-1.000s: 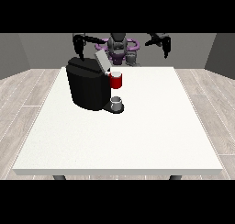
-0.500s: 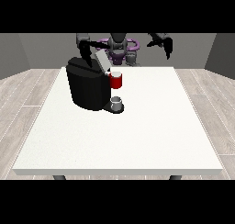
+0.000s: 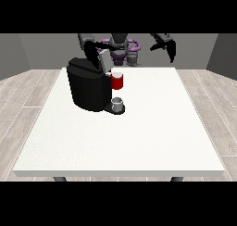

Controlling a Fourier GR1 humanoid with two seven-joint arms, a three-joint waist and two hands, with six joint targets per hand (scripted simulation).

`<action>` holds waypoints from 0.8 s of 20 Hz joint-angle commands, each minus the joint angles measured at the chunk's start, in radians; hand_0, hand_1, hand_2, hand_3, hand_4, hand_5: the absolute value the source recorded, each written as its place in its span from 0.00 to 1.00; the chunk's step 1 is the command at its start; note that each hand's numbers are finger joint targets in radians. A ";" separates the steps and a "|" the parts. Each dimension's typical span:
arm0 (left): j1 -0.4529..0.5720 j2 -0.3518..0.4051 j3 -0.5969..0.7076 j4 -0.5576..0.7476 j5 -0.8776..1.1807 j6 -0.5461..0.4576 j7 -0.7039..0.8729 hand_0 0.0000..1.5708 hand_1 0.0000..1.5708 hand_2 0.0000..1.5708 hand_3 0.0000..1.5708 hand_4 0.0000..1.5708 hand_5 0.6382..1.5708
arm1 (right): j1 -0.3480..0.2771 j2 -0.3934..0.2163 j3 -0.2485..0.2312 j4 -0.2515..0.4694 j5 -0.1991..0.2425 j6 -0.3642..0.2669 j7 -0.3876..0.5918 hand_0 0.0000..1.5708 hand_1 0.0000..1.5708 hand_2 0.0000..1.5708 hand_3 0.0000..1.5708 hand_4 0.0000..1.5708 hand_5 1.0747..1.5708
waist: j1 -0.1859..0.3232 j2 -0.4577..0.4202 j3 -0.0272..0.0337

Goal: Insert the coffee pod into the coffee machine and close the lid

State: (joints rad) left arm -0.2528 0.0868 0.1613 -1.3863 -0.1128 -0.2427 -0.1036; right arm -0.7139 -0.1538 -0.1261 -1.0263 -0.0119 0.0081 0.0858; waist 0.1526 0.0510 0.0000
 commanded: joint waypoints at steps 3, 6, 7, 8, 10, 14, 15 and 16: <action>0.019 0.035 0.018 0.016 0.019 -0.015 -0.048 0.00 0.00 0.00 0.00 0.23 1.00 | -0.045 0.006 0.040 0.023 0.039 0.008 -0.021 0.00 0.00 0.00 0.00 0.14 1.00 | 0.001 0.028 -0.0001; 0.019 -0.002 -0.039 -0.022 -0.010 -0.005 -0.007 0.00 0.00 0.00 0.00 0.24 1.00 | -0.144 -0.057 0.010 0.034 0.041 0.015 0.007 0.00 0.00 0.00 0.00 0.08 1.00 | 0.052 0.034 0.0000; 0.017 -0.013 -0.051 -0.059 -0.002 -0.005 0.073 0.00 0.00 0.00 0.00 0.26 1.00 | -0.090 -0.021 0.041 0.042 0.051 0.022 -0.004 0.00 0.00 0.00 0.00 0.03 1.00 | 0.057 -0.017 0.0004; -0.027 -0.004 -0.039 -0.053 0.012 -0.007 0.063 0.00 0.00 0.00 0.00 0.25 1.00 | -0.122 -0.028 0.041 0.050 0.056 0.024 -0.015 0.00 0.00 0.00 0.00 0.07 1.00 | 0.055 0.031 0.0002; -0.004 0.027 -0.008 -0.001 0.015 -0.018 0.025 0.00 0.00 0.00 0.00 0.21 1.00 | -0.157 -0.017 0.051 0.020 0.053 0.020 0.050 0.00 0.00 0.00 0.00 0.00 1.00 | 0.041 0.020 -0.0003; 0.010 0.039 -0.009 0.004 0.020 -0.039 -0.019 0.00 0.00 0.00 0.00 0.21 1.00 | -0.186 -0.001 0.056 0.016 0.064 -0.007 0.063 0.00 0.00 0.00 0.00 0.00 1.00 | 0.081 0.037 -0.0005; 0.000 -0.015 -0.057 -0.023 -0.029 0.019 -0.001 0.00 0.00 0.00 0.00 0.21 1.00 | -0.163 0.034 0.096 0.013 0.108 -0.041 0.018 0.00 0.00 0.00 0.00 0.00 1.00 | 0.098 0.041 -0.0001; -0.019 -0.004 -0.041 -0.011 -0.010 0.008 0.025 0.00 0.00 0.00 0.00 0.21 1.00 | -0.170 0.012 0.091 -0.003 0.096 -0.010 0.022 0.00 0.00 0.00 0.00 0.00 1.00 | 0.077 0.038 0.0001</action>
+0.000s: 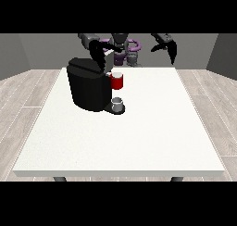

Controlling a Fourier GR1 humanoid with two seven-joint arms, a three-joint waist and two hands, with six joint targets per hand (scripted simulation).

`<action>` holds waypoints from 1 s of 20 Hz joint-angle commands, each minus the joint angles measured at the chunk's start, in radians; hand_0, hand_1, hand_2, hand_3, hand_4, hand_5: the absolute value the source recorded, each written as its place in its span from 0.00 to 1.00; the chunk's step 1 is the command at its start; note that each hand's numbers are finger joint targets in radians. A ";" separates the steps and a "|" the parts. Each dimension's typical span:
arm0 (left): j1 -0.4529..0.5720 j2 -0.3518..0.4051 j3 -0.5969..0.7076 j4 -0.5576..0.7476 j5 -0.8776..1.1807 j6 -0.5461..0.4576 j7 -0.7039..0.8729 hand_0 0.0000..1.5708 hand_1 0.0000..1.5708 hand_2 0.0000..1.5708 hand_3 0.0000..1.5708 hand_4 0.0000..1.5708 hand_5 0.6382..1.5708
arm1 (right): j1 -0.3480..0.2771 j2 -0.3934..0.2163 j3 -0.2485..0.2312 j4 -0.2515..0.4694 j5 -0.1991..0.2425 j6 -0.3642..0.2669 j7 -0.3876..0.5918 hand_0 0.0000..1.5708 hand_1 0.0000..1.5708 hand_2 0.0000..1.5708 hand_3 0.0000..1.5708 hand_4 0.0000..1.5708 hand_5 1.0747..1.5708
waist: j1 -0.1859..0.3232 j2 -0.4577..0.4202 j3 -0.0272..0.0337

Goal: Insert the coffee pod into the coffee machine and close the lid

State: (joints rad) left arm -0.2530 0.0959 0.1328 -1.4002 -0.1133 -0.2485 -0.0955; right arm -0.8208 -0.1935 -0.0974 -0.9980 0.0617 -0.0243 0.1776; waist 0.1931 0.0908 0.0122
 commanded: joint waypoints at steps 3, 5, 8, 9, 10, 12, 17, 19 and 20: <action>-0.035 -0.010 -0.016 0.016 0.001 -0.008 -0.025 0.00 0.00 0.00 0.00 0.25 1.00 | -0.110 0.054 0.091 -0.049 0.081 -0.036 -0.033 0.00 0.00 0.00 0.00 0.06 1.00 | 0.096 0.039 -0.0132; -0.043 -0.010 -0.021 0.010 0.010 -0.022 -0.018 0.00 0.00 0.00 0.00 0.24 1.00 | -0.120 0.020 0.086 -0.062 0.069 0.009 0.002 0.00 0.00 0.00 0.00 0.13 1.00 | 0.107 0.028 -0.0126; -0.060 -0.016 -0.040 0.002 -0.005 -0.017 -0.022 0.00 0.00 0.00 0.00 0.28 1.00 | -0.153 -0.006 0.072 -0.079 0.089 -0.019 0.016 0.00 0.00 0.00 0.00 0.17 1.00 | 0.149 0.061 -0.0122; -0.086 -0.017 -0.033 0.007 0.008 -0.024 -0.033 0.00 0.00 0.00 0.00 0.25 1.00 | -0.175 -0.009 0.070 -0.084 0.097 -0.031 0.034 0.00 0.00 0.00 0.00 0.17 1.00 | 0.157 0.083 -0.0127; -0.092 -0.008 -0.041 -0.002 0.002 -0.032 -0.015 0.00 0.00 0.00 0.00 0.24 1.00 | -0.186 -0.017 0.057 -0.089 0.095 -0.038 0.046 0.00 0.00 0.00 0.00 0.15 1.00 | 0.176 0.072 -0.0120; -0.114 -0.013 -0.037 0.004 0.011 -0.029 0.005 0.00 0.00 0.00 0.00 0.27 1.00 | -0.165 -0.003 0.069 -0.116 0.092 -0.028 0.082 0.00 0.00 0.00 0.00 0.06 1.00 | 0.170 0.063 -0.0118; -0.159 -0.019 -0.056 -0.005 0.014 -0.046 -0.009 0.00 0.00 0.00 0.00 0.25 1.00 | -0.194 -0.063 0.064 -0.174 0.131 -0.037 0.130 0.00 0.00 0.00 0.00 0.00 1.00 | 0.256 0.133 -0.0112; -0.142 -0.012 -0.054 0.016 0.021 -0.066 -0.033 0.00 0.00 0.00 0.00 0.23 1.00 | -0.202 -0.080 0.049 -0.216 0.116 -0.022 0.185 0.00 0.00 0.00 0.00 0.00 1.00 | 0.274 0.138 -0.0123; -0.158 -0.033 -0.083 0.017 -0.002 -0.052 -0.028 0.00 0.00 0.00 0.00 0.25 1.00 | -0.222 -0.087 0.055 -0.224 0.128 -0.025 0.215 0.00 0.00 0.00 0.00 0.00 1.00 | 0.279 0.150 -0.0123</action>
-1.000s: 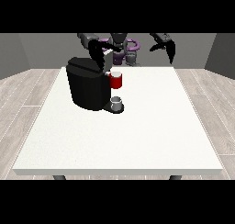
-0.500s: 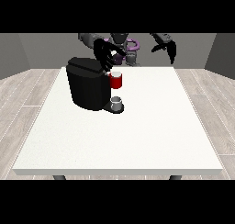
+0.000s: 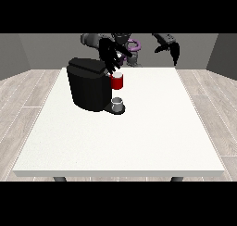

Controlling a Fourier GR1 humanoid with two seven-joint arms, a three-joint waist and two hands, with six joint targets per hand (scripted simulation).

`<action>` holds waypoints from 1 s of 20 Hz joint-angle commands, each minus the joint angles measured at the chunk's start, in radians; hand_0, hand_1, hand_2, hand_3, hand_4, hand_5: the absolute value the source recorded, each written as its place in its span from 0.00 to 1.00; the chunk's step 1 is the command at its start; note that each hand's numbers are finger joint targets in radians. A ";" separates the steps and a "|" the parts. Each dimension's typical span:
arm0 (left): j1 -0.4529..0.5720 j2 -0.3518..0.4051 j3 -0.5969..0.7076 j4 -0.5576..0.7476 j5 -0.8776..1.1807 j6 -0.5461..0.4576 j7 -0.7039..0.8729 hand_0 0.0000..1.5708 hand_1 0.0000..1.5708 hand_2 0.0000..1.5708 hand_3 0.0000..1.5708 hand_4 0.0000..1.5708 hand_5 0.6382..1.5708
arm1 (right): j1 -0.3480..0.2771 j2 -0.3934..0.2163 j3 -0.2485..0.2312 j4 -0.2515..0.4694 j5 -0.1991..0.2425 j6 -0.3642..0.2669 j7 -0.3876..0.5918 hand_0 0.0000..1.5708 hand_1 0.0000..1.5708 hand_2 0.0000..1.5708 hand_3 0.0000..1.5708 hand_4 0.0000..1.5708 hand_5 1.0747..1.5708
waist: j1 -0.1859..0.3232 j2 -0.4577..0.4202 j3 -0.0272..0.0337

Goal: Insert the coffee pod into the coffee machine and close the lid

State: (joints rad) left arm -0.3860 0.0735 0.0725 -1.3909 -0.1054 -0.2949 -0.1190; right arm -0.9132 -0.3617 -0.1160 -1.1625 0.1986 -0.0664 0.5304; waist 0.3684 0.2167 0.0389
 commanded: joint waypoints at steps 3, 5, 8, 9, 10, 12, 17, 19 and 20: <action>-0.036 -0.010 -0.018 -0.008 0.005 -0.013 0.008 0.00 0.00 0.00 0.00 0.24 1.00 | -0.117 0.054 0.041 -0.096 -0.028 0.028 -0.102 0.00 0.00 0.00 0.00 0.00 1.00 | 0.151 0.022 -0.0364; -0.079 0.004 -0.022 0.000 0.008 -0.037 0.002 0.00 0.00 0.00 0.00 0.22 1.00 | -0.130 0.041 0.050 -0.117 -0.007 0.031 -0.079 0.00 0.00 0.00 0.00 0.00 1.00 | 0.175 0.069 -0.0372; -0.095 0.001 -0.024 -0.002 0.013 -0.042 -0.013 0.00 0.00 0.00 0.00 0.14 1.00 | -0.154 0.010 0.019 -0.146 -0.017 0.041 -0.078 0.00 0.00 0.00 0.00 0.00 1.00 | 0.204 0.103 -0.0375; -0.106 -0.013 -0.040 0.000 -0.005 -0.027 -0.016 0.00 0.00 0.00 0.00 0.13 1.00 | -0.181 0.015 0.019 -0.140 -0.020 0.040 -0.100 0.00 0.00 0.00 0.00 0.00 1.00 | 0.196 0.134 -0.0382; -0.136 -0.019 -0.043 -0.026 0.014 -0.039 0.001 0.00 0.00 0.00 0.00 0.18 1.00 | -0.182 0.012 0.013 -0.117 -0.015 0.032 -0.153 0.00 0.00 0.00 0.00 0.00 1.00 | 0.204 0.164 -0.0378; -0.165 0.013 -0.024 -0.028 0.025 -0.058 0.013 0.00 0.00 0.00 0.00 0.21 1.00 | -0.214 0.040 0.009 -0.095 -0.017 0.007 -0.181 0.00 0.00 0.00 0.00 0.00 1.00 | 0.222 0.189 -0.0387; -0.165 0.017 -0.020 -0.046 0.037 -0.063 0.031 0.00 0.00 0.00 0.00 0.22 1.00 | -0.267 0.052 0.010 0.017 -0.020 0.029 -0.239 0.00 0.00 0.00 0.00 0.08 1.00 | 0.194 0.186 -0.0393; -0.126 -0.006 -0.039 -0.070 0.029 -0.046 0.051 0.00 0.00 0.00 0.00 0.22 1.00 | -0.236 0.107 0.018 0.037 -0.015 -0.012 -0.274 0.00 0.00 0.00 0.00 0.06 1.00 | 0.185 0.137 -0.0391; -0.109 -0.016 -0.067 -0.085 0.011 -0.046 0.046 0.00 0.00 0.00 0.00 0.21 1.00 | -0.257 0.088 0.007 0.066 -0.014 -0.003 -0.284 0.00 0.00 0.00 0.00 0.00 1.00 | 0.188 0.140 -0.0391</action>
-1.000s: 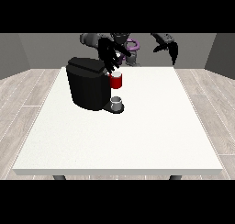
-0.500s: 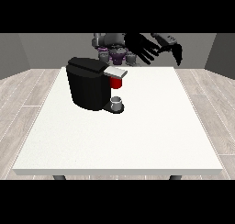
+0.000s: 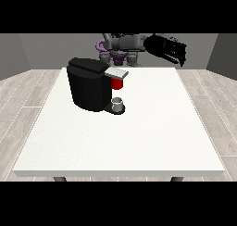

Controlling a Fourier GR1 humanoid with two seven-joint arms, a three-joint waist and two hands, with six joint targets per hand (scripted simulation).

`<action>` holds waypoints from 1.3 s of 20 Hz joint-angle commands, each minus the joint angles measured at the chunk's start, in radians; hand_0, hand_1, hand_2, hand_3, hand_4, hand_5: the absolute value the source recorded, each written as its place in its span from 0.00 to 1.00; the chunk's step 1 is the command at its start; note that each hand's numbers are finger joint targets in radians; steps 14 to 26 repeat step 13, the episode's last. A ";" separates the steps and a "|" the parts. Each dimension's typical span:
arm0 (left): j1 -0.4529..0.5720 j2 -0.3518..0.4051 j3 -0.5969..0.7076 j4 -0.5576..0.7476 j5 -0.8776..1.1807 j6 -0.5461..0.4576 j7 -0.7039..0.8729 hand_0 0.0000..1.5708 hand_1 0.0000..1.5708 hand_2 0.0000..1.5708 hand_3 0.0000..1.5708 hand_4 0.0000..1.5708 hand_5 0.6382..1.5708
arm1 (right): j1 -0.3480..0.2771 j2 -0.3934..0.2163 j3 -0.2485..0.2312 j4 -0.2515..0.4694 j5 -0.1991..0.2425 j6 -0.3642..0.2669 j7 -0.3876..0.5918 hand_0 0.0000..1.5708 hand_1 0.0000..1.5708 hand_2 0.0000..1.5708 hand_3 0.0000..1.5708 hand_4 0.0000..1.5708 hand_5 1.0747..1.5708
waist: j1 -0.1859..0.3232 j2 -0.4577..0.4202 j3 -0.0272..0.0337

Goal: Insert the coffee pod into the coffee machine and close the lid

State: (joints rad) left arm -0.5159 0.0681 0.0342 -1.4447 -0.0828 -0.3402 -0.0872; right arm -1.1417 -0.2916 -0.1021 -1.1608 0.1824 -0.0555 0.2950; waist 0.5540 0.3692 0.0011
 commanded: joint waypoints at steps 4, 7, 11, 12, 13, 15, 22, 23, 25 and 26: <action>0.071 -0.010 -0.001 -0.014 -0.003 0.019 0.019 0.00 0.00 0.00 0.00 0.16 1.00 | 0.032 0.095 0.040 0.053 -0.019 0.018 -0.131 0.00 0.00 0.00 0.00 0.00 1.00 | -0.077 -0.066 -0.0012; 0.084 0.002 0.015 -0.007 0.009 0.012 0.028 0.00 0.00 0.00 0.00 0.17 1.00 | 0.030 0.135 0.059 0.058 -0.021 0.018 -0.185 0.00 0.00 0.00 0.00 0.00 1.00 | -0.104 -0.091 -0.0013; 0.183 0.017 0.054 0.002 0.026 0.019 -0.004 0.00 0.00 0.00 0.00 0.17 1.00 | 0.157 0.227 0.106 0.023 -0.036 0.015 -0.289 0.00 0.00 0.00 0.00 0.12 1.00 | -0.171 -0.163 -0.0011; 0.151 0.034 0.086 0.026 0.021 0.042 -0.030 0.00 0.00 0.00 0.00 0.17 1.00 | 0.137 0.230 0.117 0.025 -0.035 0.033 -0.290 0.00 0.00 0.00 0.00 0.17 1.00 | -0.210 -0.149 -0.0013; 0.189 0.017 0.089 0.057 0.024 0.052 -0.024 0.00 0.00 0.00 0.00 0.17 1.00 | 0.211 0.286 0.172 -0.007 -0.041 0.046 -0.284 0.00 0.00 0.00 0.00 0.17 1.00 | -0.258 -0.198 -0.0013; 0.189 0.017 0.089 0.057 0.024 0.052 -0.024 0.00 0.00 0.00 0.00 0.17 1.00 | 0.211 0.286 0.172 -0.007 -0.041 0.046 -0.284 0.00 0.00 0.00 0.00 0.17 1.00 | -0.258 -0.198 -0.0013; 0.189 0.017 0.089 0.057 0.024 0.052 -0.024 0.00 0.00 0.00 0.00 0.17 1.00 | 0.211 0.286 0.172 -0.007 -0.041 0.046 -0.284 0.00 0.00 0.00 0.00 0.17 1.00 | -0.258 -0.198 -0.0013; 0.189 0.017 0.089 0.057 0.024 0.052 -0.024 0.00 0.00 0.00 0.00 0.17 1.00 | 0.211 0.286 0.172 -0.007 -0.041 0.046 -0.284 0.00 0.00 0.00 0.00 0.17 1.00 | -0.258 -0.198 -0.0013; 0.189 0.017 0.089 0.057 0.024 0.052 -0.024 0.00 0.00 0.00 0.00 0.17 1.00 | 0.211 0.286 0.172 -0.007 -0.041 0.046 -0.284 0.00 0.00 0.00 0.00 0.17 1.00 | -0.258 -0.198 -0.0013; 0.189 0.017 0.089 0.057 0.024 0.052 -0.024 0.00 0.00 0.00 0.00 0.17 1.00 | 0.211 0.286 0.172 -0.007 -0.041 0.046 -0.284 0.00 0.00 0.00 0.00 0.17 1.00 | -0.258 -0.198 -0.0013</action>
